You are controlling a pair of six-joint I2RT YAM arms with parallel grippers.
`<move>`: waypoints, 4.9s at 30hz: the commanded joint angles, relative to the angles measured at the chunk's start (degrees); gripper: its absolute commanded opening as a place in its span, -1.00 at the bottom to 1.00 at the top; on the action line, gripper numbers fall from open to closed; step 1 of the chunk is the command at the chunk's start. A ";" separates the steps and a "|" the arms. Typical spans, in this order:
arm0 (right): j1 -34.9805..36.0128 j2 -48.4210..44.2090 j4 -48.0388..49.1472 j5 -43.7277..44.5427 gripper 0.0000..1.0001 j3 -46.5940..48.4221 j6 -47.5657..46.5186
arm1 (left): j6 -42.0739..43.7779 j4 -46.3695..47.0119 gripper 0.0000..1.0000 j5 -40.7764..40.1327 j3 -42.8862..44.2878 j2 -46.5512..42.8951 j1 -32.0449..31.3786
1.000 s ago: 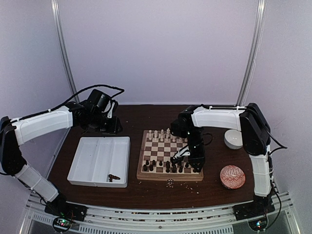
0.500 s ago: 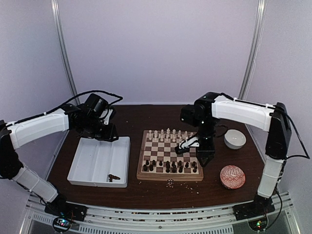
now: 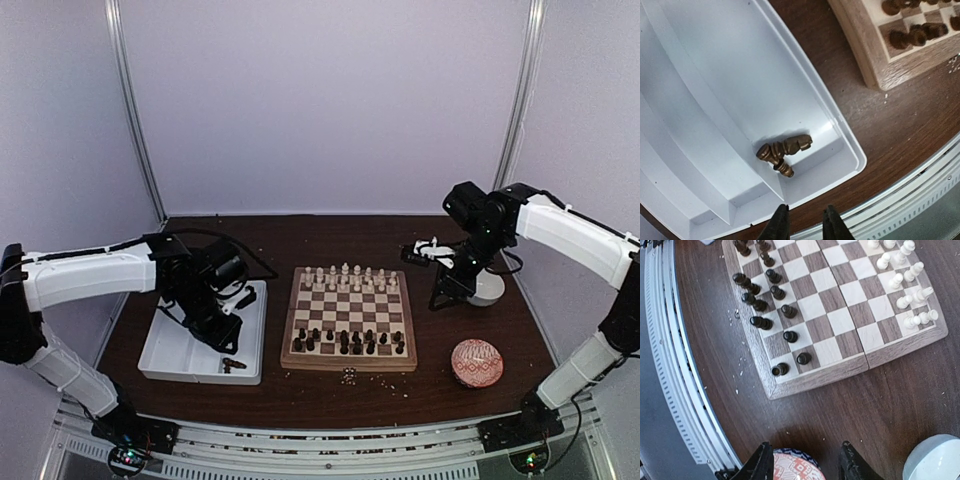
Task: Set up the chess pieces on the board
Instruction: Move the chess pile into the storage box, then pick up the knight from the storage box, then pass from the left arm to the right
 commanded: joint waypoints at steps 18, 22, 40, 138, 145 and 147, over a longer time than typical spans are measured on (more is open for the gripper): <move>-2.81 -6.40 16.36 -11.77 -0.10 -10.44 3.29 | -12.39 -0.12 -0.35 -1.25 4.60 21.19 0.52; -2.86 -6.32 16.50 -11.77 -0.10 -10.69 3.51 | -12.72 3.85 -0.38 -2.06 4.79 22.40 2.52; -2.95 -4.66 16.31 -12.76 -0.11 -11.06 3.15 | -1.79 2.94 -0.47 -6.81 10.39 14.08 5.95; 28.39 8.94 14.18 -12.97 -0.18 19.31 -20.00 | 20.61 37.70 -0.81 70.95 6.46 11.23 1.07; 30.56 10.05 14.31 -13.00 -0.21 19.28 -19.87 | 20.26 37.71 -0.81 71.43 7.10 11.61 0.88; 30.78 10.32 14.43 -13.00 -0.24 19.21 -19.70 | 20.25 37.71 -0.81 71.44 6.97 11.49 0.86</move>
